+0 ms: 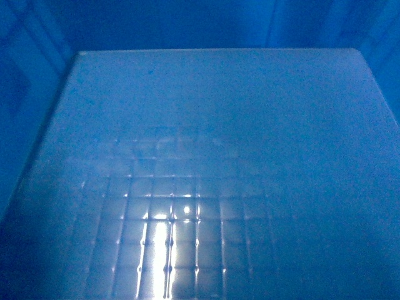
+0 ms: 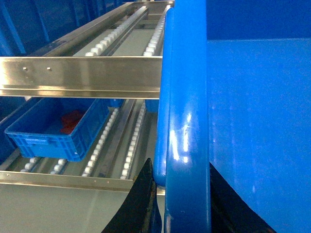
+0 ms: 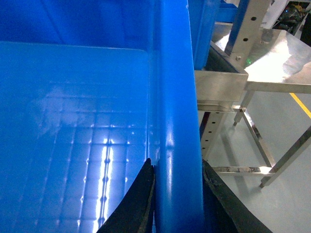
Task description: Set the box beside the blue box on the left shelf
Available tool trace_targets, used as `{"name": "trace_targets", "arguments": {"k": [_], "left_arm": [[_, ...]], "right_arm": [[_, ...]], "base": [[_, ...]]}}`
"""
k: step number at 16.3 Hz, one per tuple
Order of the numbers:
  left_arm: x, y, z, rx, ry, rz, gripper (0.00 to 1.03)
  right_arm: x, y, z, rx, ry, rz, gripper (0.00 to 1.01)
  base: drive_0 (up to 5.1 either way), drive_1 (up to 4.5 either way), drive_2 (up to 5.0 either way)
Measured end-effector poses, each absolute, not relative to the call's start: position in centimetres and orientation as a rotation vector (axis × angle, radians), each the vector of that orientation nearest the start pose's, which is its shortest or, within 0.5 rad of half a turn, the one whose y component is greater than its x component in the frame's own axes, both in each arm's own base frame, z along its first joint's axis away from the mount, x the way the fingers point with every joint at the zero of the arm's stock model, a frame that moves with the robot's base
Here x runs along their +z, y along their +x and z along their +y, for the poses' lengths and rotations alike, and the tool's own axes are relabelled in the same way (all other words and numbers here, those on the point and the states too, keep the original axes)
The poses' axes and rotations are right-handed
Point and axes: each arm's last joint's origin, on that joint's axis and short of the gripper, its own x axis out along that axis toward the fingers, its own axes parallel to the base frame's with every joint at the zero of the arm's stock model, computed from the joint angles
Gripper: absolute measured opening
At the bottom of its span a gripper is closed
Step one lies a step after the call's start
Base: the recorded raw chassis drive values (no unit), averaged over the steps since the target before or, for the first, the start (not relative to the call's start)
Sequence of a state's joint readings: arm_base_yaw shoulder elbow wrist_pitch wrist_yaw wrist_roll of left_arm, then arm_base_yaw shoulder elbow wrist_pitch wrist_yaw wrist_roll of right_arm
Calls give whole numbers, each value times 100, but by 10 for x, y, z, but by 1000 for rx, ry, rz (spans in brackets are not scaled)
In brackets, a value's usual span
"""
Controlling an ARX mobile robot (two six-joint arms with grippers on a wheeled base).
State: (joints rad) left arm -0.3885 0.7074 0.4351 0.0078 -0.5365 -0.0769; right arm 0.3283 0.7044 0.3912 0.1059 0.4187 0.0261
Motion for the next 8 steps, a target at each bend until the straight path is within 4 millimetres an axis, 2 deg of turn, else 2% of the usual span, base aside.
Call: {"name": "trace_targets", "arguments": {"k": [8], "left_arm": [[243,154,-47,155,42,231,17]], "right_arm": [[237,158,41,-93,-50,191,19]], "base": [[-505,241,241]]}}
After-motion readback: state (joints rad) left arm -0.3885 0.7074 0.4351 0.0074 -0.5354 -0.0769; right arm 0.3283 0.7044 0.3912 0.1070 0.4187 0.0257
